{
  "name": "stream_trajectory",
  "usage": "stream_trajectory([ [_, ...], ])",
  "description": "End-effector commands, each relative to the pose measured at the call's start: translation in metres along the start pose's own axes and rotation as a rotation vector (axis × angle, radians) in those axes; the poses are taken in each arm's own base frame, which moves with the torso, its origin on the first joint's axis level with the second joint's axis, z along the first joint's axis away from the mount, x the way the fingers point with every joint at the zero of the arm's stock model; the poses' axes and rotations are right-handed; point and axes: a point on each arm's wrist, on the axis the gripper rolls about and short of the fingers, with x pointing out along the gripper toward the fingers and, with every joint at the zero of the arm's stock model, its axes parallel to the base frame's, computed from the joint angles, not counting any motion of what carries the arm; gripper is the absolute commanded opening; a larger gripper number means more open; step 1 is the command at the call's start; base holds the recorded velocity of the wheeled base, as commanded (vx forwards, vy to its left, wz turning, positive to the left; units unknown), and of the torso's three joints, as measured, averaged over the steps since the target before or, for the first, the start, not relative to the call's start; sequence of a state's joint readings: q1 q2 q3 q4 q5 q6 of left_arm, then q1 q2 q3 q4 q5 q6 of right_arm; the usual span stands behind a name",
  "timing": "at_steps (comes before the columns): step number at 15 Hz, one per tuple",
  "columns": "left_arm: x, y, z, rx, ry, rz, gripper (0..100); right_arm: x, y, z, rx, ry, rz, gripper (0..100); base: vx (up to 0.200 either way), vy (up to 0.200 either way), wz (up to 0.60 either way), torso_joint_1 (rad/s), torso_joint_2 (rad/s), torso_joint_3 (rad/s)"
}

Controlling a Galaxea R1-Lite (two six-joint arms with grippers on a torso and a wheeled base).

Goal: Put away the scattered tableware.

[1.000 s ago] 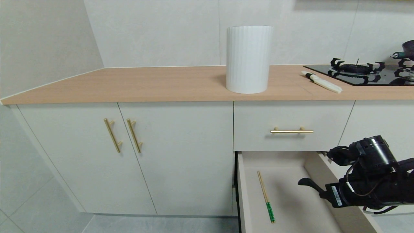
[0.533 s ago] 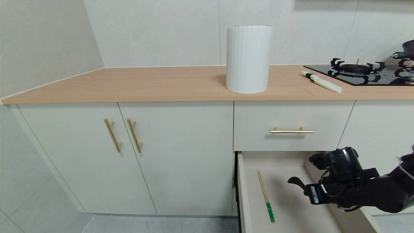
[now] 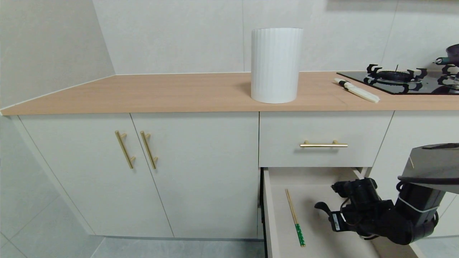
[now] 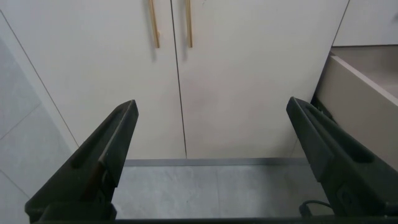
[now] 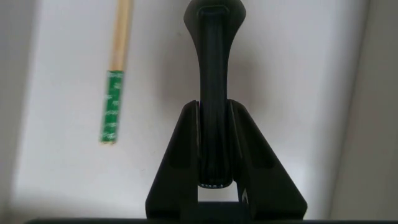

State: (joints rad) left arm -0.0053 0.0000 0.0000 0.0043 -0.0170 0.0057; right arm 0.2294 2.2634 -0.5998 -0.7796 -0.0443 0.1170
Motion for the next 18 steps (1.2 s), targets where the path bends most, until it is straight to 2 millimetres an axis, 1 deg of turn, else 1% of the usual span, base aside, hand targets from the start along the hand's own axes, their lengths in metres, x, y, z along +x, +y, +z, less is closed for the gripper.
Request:
stream_trajectory([
  [1,0.0000,0.0000,0.0000,0.000,0.000,0.001,100,0.0138,-0.0012,-0.0075,0.000,0.035,-0.012,0,0.000,0.000,0.00,0.000,0.00,0.000],
  [4,0.0000,0.0000,0.0000,0.000,0.000,-0.001,100,0.0169,-0.0040,-0.0027,0.010,0.019,-0.018,0,0.000,0.000,0.00,0.000,0.00,0.000],
  [11,0.0000,0.0000,0.0000,0.000,0.000,-0.001,100,0.0188,-0.0067,-0.0005,0.022,0.013,-0.024,0,0.000,0.000,0.00,0.000,0.00,0.000],
  [12,0.0000,0.0000,0.0000,0.000,0.000,-0.001,100,0.0189,-0.0067,-0.0004,0.024,0.011,-0.023,100,0.000,0.000,0.00,0.000,0.00,0.000],
  [18,0.0000,0.0000,0.0000,0.000,0.000,0.001,100,0.0179,-0.0067,0.0005,0.024,0.002,-0.022,100,0.000,0.000,0.00,0.000,0.00,0.000],
])
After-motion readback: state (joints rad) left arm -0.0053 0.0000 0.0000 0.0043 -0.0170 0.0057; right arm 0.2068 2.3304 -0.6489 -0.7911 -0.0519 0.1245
